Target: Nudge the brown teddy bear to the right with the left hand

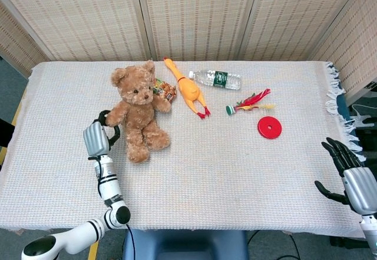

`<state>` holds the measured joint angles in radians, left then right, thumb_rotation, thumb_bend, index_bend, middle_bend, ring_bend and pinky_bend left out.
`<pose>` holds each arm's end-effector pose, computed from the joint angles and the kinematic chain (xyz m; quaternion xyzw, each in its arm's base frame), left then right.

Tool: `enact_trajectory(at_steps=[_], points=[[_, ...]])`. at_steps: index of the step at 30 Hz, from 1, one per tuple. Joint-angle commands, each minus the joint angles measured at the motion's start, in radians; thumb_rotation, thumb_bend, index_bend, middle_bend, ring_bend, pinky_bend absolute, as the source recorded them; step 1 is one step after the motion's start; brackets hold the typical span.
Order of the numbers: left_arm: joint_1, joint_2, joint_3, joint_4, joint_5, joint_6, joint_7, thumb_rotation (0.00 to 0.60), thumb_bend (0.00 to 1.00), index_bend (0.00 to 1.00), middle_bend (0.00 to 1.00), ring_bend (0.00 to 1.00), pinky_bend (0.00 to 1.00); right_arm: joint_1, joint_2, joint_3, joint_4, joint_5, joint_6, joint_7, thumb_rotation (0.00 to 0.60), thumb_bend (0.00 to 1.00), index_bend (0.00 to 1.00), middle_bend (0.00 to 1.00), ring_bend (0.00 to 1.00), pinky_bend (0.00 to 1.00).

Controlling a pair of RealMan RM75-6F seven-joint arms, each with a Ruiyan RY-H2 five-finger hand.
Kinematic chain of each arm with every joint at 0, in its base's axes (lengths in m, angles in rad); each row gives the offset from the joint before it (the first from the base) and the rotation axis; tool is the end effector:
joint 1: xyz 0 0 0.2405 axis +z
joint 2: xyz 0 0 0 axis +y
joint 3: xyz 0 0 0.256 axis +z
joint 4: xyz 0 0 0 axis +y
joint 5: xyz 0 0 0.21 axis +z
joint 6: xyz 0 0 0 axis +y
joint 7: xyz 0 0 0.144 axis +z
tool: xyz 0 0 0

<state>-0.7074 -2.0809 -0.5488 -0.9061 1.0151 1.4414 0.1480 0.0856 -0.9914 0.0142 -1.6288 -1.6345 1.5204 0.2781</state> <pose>-0.1714 0.3743 -0.0264 -0.3688 -0.4581 -0.5312 0.6099 -0.2997 -0.1728 0.1894 0.6012 -0.4127 0.4538 0.5122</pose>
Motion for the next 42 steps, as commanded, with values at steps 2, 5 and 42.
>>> enact_trajectory(at_steps=[2,5,42], points=[[0.005,-0.004,0.016,0.001,-0.008,-0.031,0.02,0.6,0.49,0.38,0.58,0.48,0.56,0.0,0.0,0.0,-0.001,0.0,-0.001,0.0,0.6,0.16,0.0,0.0,0.0,0.16],[0.016,0.009,0.017,-0.033,-0.038,-0.061,0.069,0.6,0.49,0.42,0.59,0.48,0.56,0.0,0.001,0.0,-0.001,0.001,0.0,0.001,0.6,0.16,0.0,0.0,0.0,0.16],[0.042,0.042,0.057,-0.072,0.038,-0.044,0.041,0.6,0.48,0.44,0.58,0.47,0.56,-0.001,0.001,0.007,-0.002,0.013,0.003,0.005,0.6,0.16,0.0,0.0,0.0,0.16]])
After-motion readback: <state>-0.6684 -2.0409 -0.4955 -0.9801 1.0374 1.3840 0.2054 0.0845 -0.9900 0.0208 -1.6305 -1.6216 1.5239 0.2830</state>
